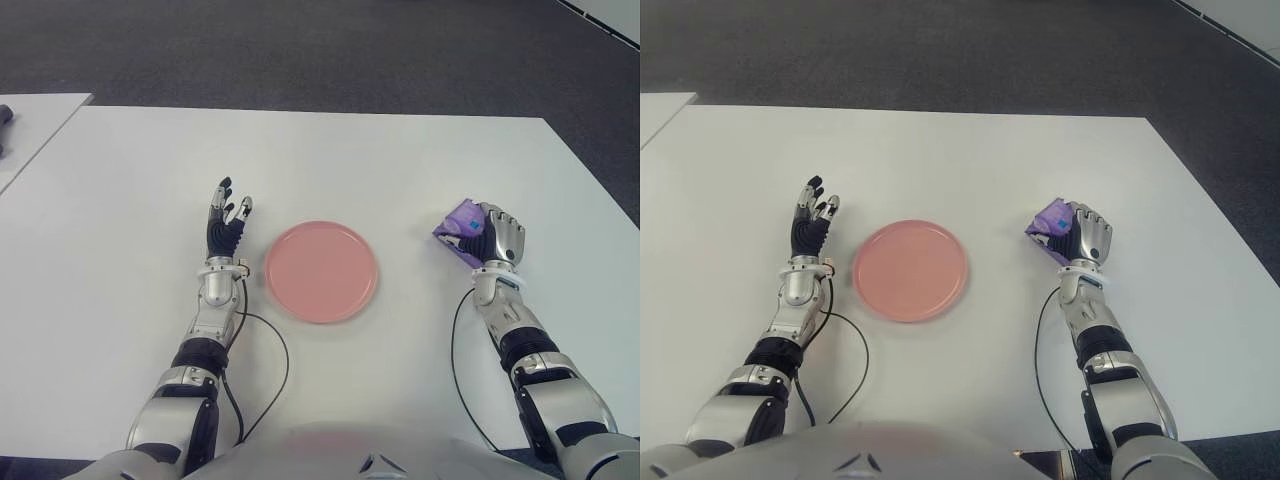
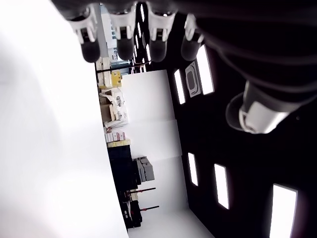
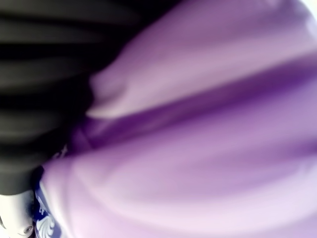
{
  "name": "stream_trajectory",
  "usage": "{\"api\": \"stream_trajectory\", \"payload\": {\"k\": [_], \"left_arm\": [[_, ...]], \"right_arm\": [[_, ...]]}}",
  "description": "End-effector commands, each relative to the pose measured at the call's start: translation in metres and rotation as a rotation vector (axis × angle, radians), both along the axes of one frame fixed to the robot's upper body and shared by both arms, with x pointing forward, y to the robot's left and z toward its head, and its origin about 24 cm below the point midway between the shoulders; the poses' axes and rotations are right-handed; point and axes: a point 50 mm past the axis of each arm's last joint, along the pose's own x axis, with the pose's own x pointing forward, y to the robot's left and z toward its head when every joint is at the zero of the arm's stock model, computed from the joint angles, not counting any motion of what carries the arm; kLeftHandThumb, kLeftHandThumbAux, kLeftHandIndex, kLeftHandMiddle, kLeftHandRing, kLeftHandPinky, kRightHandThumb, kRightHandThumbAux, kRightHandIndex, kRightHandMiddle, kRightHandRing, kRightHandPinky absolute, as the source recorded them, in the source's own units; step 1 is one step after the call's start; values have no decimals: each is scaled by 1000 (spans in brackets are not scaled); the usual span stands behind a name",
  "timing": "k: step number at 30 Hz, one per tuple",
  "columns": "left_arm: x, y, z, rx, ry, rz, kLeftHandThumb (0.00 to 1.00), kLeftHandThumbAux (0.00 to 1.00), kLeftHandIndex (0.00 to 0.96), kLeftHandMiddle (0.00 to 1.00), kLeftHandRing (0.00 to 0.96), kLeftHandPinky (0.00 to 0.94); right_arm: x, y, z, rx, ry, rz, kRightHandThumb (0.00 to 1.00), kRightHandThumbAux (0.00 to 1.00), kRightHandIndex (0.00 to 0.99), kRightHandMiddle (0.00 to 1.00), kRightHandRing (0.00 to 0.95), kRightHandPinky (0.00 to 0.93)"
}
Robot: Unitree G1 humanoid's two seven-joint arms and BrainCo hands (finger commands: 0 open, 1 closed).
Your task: Put the tissue paper into the plate.
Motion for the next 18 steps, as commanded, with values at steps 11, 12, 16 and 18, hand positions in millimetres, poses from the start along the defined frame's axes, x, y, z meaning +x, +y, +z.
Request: {"api": "stream_trajectory", "payload": {"k": [11, 12, 16, 18], "left_arm": [[-3, -3, -4, -9, 13, 10, 6, 488, 0, 0, 0, 0], [-3, -3, -4, -10, 12, 11, 6, 488, 0, 0, 0, 0], [-3, -3, -4, -19, 10, 10, 9, 495, 0, 0, 0, 0], [-3, -3, -5, -21, 9, 10, 12, 500, 0, 0, 0, 0]], "right_arm": [[-24, 7, -38, 85, 140, -3, 856, 677, 400, 541, 847, 833], [-23, 7, -37, 88, 133, -3, 856, 677, 400, 541, 847, 833], [-20, 8, -27, 116, 55, 11, 856, 677, 400, 540, 849, 835], [-18, 8, -22, 126, 23, 18, 856, 677, 400, 540, 851, 836]]}}
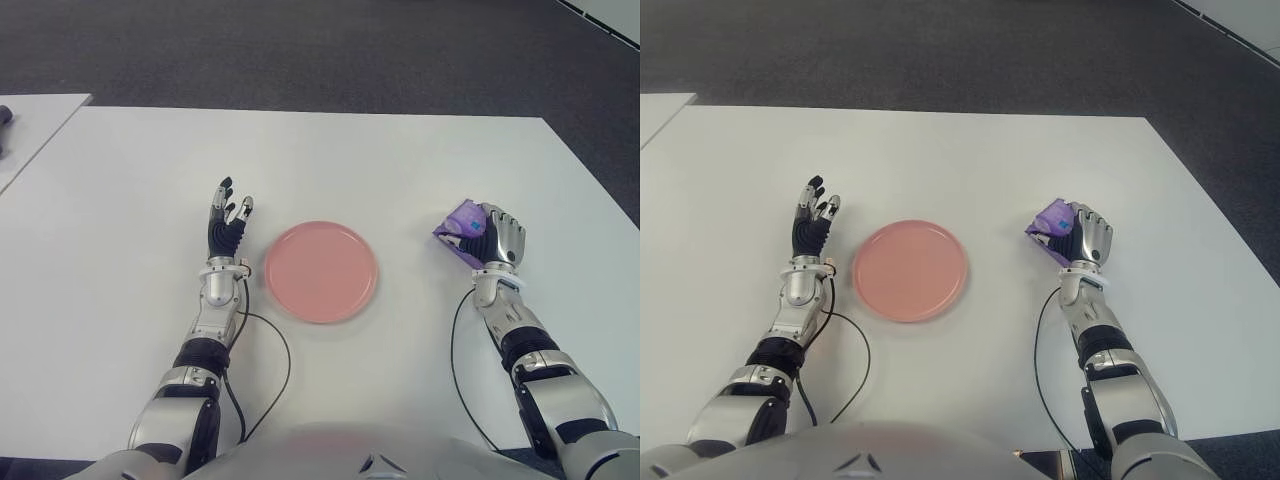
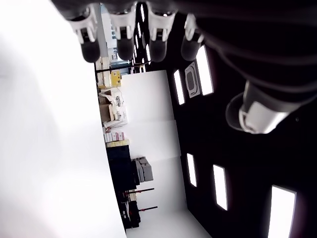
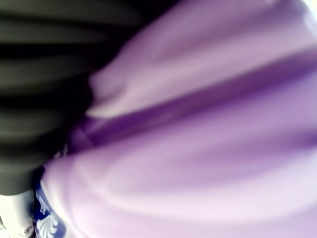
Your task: Put the tissue paper into the plate.
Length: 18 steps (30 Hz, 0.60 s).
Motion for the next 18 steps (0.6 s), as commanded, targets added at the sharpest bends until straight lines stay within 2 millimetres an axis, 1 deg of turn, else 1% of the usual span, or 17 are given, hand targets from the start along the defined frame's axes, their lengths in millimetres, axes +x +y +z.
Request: {"api": "stream_trajectory", "payload": {"k": [1, 6, 9, 14, 18], "left_arm": [[-3, -1, -5, -8, 15, 4, 13, 501, 0, 0, 0, 0], [-3, -1, -5, -10, 17, 3, 17, 505, 0, 0, 0, 0], [-3, -1, -5, -4, 19, 9, 17, 507, 0, 0, 0, 0], [-2, -1, -5, 4, 29, 10, 19, 497, 0, 0, 0, 0], [0, -1, -6, 5, 36, 2, 19, 481, 0, 0, 0, 0]], "right_arm": [[-15, 8, -19, 79, 49, 16, 856, 677, 401, 541, 851, 836], [-8, 13, 7, 70, -43, 60, 857, 677, 402, 541, 857, 823], [-8, 24, 32, 55, -119, 116, 858, 676, 404, 542, 859, 826], [-10, 35, 47, 40, -162, 161, 858, 676, 405, 543, 860, 839], [-12, 58, 69, 34, -239, 248, 857, 676, 402, 540, 858, 823]]}}
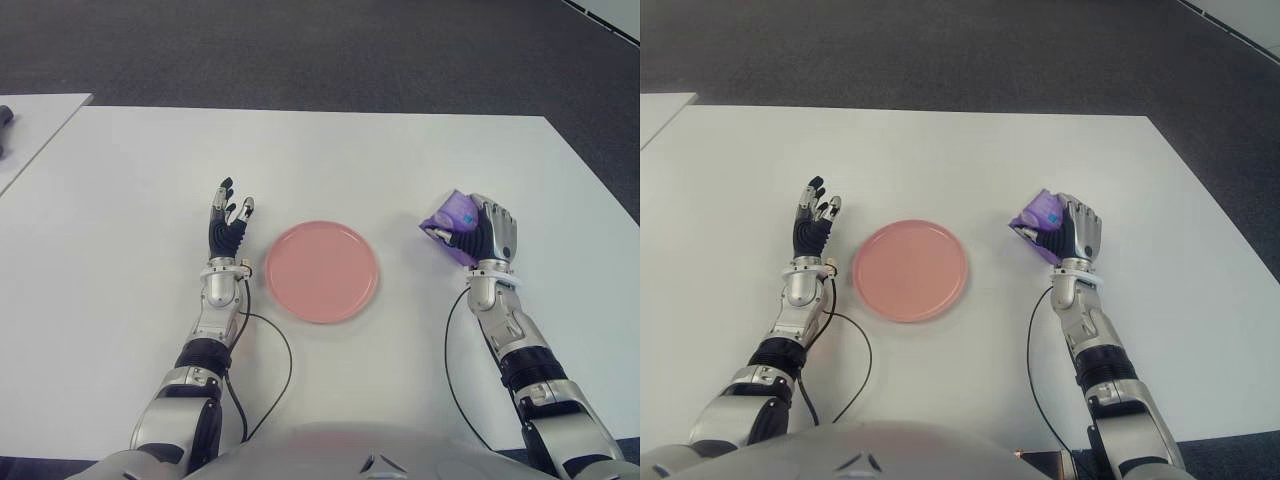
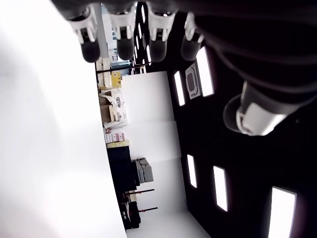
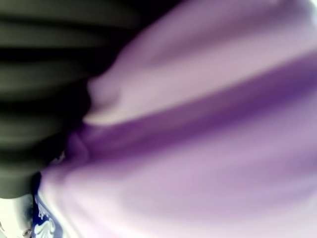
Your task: Put the tissue paper into the plate.
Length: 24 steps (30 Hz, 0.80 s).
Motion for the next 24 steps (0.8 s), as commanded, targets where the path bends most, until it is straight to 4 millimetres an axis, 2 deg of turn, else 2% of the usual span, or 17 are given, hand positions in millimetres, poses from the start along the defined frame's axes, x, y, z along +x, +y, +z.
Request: {"api": "stream_trajectory", "payload": {"k": [1, 4, 9, 19, 23, 24], "left_arm": [[1, 0, -4, 8, 29, 0, 19, 480, 0, 0, 0, 0], [1, 0, -4, 8, 29, -2, 19, 473, 0, 0, 0, 0], [1, -1, -3, 5, 26, -5, 19, 466, 0, 0, 0, 0], [1, 0, -4, 11, 32, -17, 14, 461, 0, 0, 0, 0], [1, -1, -3, 5, 30, -15, 2, 464, 0, 0, 0, 0], [1, -1, -3, 5, 30, -15, 1, 463, 0, 0, 0, 0]], "right_arm": [[-4, 24, 22, -5, -69, 84, 857, 677, 402, 539, 857, 821], [-6, 32, 34, 0, -97, 125, 857, 677, 400, 536, 855, 814], [-12, 60, 68, 24, -156, 226, 856, 678, 397, 530, 850, 805], [-13, 86, 88, 30, -175, 332, 856, 678, 397, 528, 842, 795], [-9, 97, 94, 28, -184, 396, 857, 678, 398, 528, 839, 735], [-8, 99, 96, 25, -186, 410, 857, 677, 399, 528, 835, 696]]}}
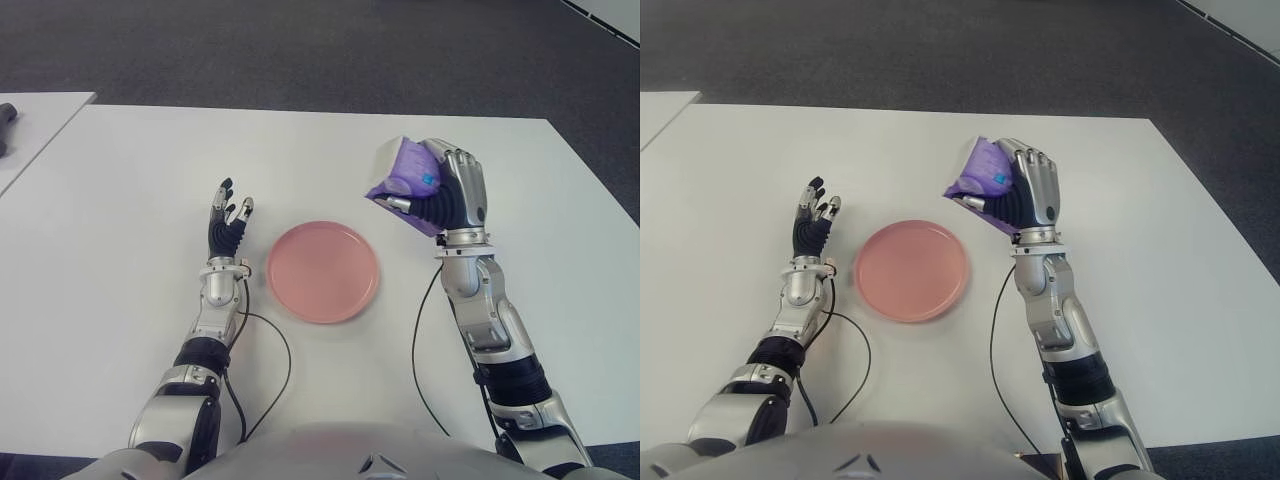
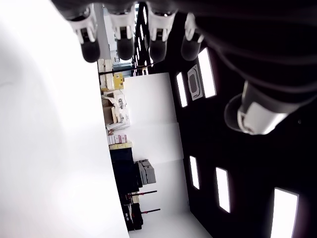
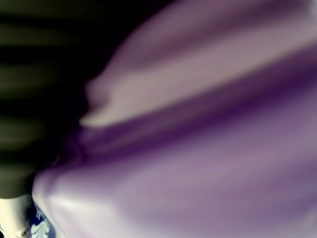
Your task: Put the tissue paper into the plate.
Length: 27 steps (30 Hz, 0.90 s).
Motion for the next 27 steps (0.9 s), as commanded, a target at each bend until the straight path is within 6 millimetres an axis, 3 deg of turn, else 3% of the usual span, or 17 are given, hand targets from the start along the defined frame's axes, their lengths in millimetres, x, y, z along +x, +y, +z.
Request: {"api": "stream_trajectory", "payload": {"k": [1, 5, 12, 16, 27], "left_arm": [[0, -2, -2, 3, 21, -12, 1, 462, 0, 0, 0, 0], [0, -2, -2, 6, 20, -9, 0, 457, 0, 0, 0, 0], [0, -4, -1, 14, 15, 3, 3, 442, 0, 0, 0, 0], [0, -4, -2, 16, 20, -6, 4, 437, 0, 0, 0, 0], [0, -6, -1, 5, 16, -22, 2, 444, 0, 0, 0, 0]], "right_arm": [[4, 15, 10, -17, -20, 78, 857, 677, 399, 528, 834, 682], [5, 23, 15, -36, -22, 113, 858, 677, 400, 527, 823, 636], [3, 52, 14, -152, -97, 175, 858, 676, 400, 530, 833, 784], [-1, 70, -2, -182, -71, 264, 858, 676, 400, 533, 840, 809], [6, 92, -36, -249, 50, 429, 855, 677, 399, 540, 840, 823]]}}
